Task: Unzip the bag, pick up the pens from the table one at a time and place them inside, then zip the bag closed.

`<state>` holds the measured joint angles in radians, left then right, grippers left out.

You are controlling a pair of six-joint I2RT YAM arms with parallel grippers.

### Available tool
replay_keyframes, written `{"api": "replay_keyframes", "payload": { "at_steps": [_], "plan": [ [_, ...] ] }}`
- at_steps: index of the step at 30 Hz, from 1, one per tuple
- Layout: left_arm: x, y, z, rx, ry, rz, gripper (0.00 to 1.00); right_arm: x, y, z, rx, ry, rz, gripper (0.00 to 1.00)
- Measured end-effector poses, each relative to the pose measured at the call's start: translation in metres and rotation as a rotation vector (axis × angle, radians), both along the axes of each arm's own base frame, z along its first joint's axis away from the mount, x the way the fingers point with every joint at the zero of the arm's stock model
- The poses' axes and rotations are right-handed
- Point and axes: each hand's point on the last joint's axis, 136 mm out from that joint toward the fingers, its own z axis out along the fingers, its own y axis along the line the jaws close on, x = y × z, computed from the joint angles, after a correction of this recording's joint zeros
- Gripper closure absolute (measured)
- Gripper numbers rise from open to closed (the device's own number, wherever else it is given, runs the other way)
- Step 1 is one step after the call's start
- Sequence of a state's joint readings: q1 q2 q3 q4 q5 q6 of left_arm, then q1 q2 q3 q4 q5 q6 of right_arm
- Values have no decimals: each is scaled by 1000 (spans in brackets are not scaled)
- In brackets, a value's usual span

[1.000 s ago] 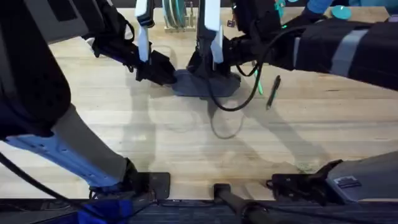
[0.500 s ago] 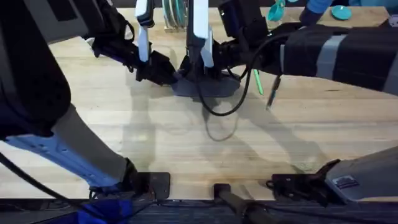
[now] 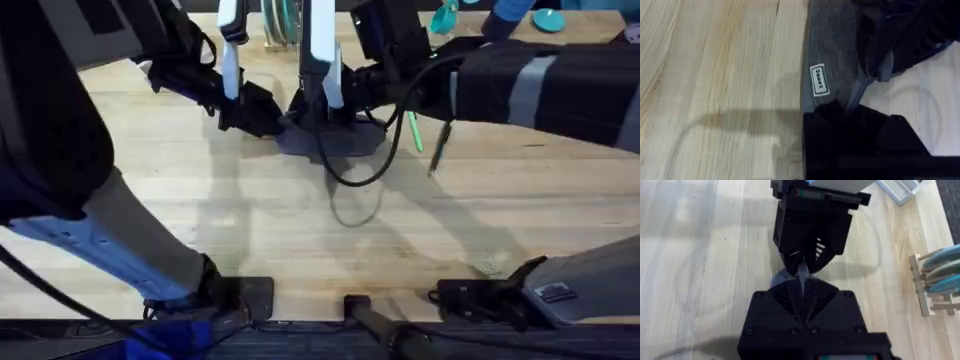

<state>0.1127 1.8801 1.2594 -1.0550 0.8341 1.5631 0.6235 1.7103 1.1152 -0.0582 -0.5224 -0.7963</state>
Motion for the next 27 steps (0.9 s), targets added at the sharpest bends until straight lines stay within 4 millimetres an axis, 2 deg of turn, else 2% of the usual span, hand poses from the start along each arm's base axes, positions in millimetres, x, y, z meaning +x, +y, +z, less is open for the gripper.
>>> {"api": "replay_keyframes", "payload": {
  "at_steps": [5, 6, 10, 14, 16, 17, 18, 25, 26, 27],
  "plan": [
    [0, 0, 0, 0, 0, 0, 959, 0, 0, 0, 0, 1, 0, 967],
    [0, 0, 0, 0, 0, 0, 959, 0, 0, 0, 1, 3, -2, 921],
    [1, 0, 0, -2, -6, 0, 959, -6, 6, 3, 22, 6, 26, 618],
    [1, 0, 0, -2, -6, 0, 959, -14, 12, 5, 32, 15, 54, 390],
    [1, -1, 0, -3, -6, 0, 959, -15, 12, 5, 34, 21, 55, 212],
    [1, -1, 0, -3, -6, 0, 959, -15, 13, 5, 35, 20, 57, 84],
    [1, -1, 0, -3, -6, 0, 959, -15, 13, 5, 36, 18, 59, 27],
    [1, -1, 0, -3, -6, 0, 959, -15, 13, 5, 35, 18, 59, 5],
    [1, -1, 0, -3, -6, -1, 950, -15, 13, 5, 36, 18, 59, 5],
    [1, -1, 0, -3, -5, -1, 889, -15, 13, 5, 36, 18, 59, 5]
  ]
}}
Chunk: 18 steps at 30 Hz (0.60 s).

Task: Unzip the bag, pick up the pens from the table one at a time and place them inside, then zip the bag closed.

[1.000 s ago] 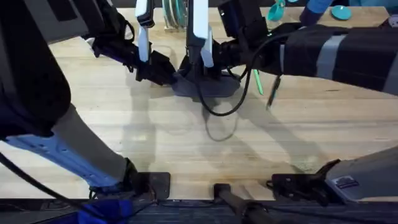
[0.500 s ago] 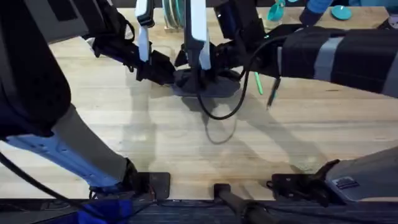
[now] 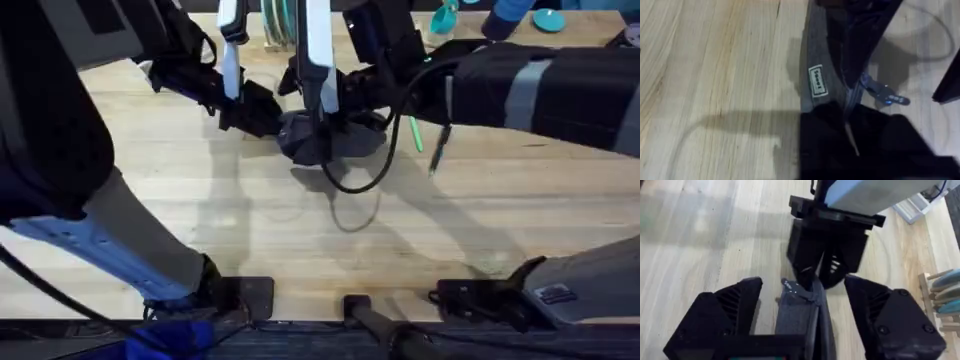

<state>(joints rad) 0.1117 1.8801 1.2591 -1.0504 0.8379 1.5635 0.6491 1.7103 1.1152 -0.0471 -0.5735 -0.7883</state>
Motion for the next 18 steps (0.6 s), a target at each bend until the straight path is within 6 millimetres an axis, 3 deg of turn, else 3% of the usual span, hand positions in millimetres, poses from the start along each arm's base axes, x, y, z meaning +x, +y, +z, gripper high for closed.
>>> {"api": "replay_keyframes", "payload": {
  "at_steps": [6, 8, 18],
  "plan": [
    [0, -2, 1, -8, 2, 0, 52, 0, 0, 0, 0, 1, 1, 5],
    [0, -2, 1, -8, 3, 0, 10, 0, 0, 0, 1, 1, 2, 6],
    [1, -2, 1, -7, -6, 0, 6, -1, 0, -1, -2, 5, 2, 5]
  ]
}}
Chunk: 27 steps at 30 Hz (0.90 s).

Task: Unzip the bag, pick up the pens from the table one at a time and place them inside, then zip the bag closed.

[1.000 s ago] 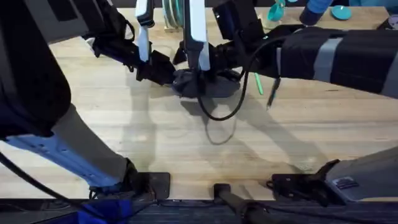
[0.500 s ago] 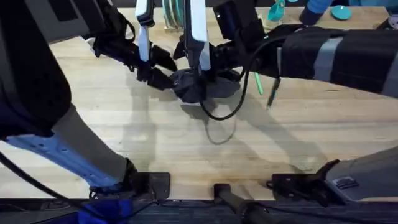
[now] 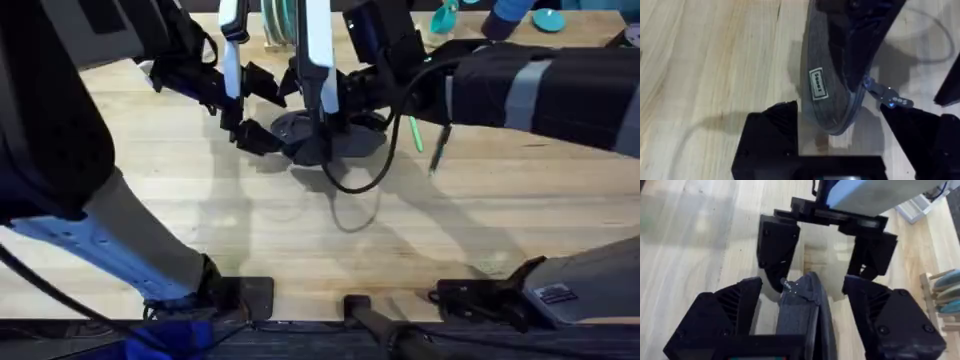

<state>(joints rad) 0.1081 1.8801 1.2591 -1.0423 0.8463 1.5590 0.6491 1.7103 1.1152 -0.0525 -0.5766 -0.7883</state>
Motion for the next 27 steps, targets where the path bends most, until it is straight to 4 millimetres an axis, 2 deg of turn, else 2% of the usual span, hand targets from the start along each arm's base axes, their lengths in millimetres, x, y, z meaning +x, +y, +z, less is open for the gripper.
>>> {"api": "replay_keyframes", "payload": {
  "at_steps": [8, 15, 18, 23, 27],
  "plan": [
    [2, 0, 0, 1, -11, 0, 6, -1, -1, -2, -10, 8, 2, 3],
    [-7, -3, 8, -23, 25, 2, 4, -2, -2, 0, -3, 26, -13, 5],
    [-9, -3, 23, -20, -9, 2, 4, -2, -3, 12, 18, 32, -32, 5],
    [-16, -2, 65, 10, -111, 19, 4, -5, -9, 41, 59, 40, -83, 5],
    [-24, 0, 95, 41, -171, 53, 3, -7, -23, 48, 24, 66, -165, 5]
  ]
}}
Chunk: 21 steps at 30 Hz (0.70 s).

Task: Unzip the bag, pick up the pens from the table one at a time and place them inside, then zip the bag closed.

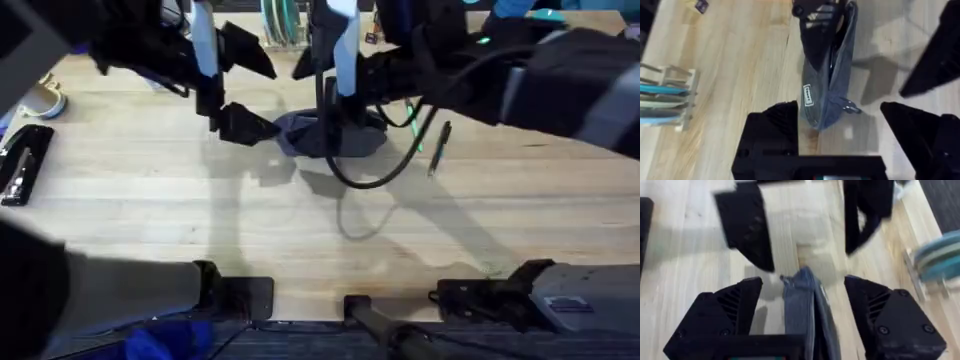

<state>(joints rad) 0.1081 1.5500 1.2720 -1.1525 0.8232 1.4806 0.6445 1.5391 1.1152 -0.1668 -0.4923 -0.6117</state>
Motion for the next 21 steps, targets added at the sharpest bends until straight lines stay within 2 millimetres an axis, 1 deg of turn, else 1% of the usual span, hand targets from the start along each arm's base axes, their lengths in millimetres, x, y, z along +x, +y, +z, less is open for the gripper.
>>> {"api": "replay_keyframes", "payload": {
  "at_steps": [3, 10, 16, 19, 21],
  "plan": [
    [-12, 1, 18, 19, -18, 30, 3, -1, -13, 5, -37, 5, -59, 5],
    [-41, 5, 43, 54, -1, 111, 3, -5, -47, 28, -90, -17, -214, 5],
    [-52, 7, 58, 46, 35, 224, 4, -16, -77, 43, -123, -1, -336, 5],
    [-57, 7, 64, 35, 61, 279, 5, -23, -87, 46, -136, 12, -364, 5],
    [-65, 7, 65, 30, 96, 301, 5, -26, -91, 48, -135, 12, -374, 5]
  ]
}}
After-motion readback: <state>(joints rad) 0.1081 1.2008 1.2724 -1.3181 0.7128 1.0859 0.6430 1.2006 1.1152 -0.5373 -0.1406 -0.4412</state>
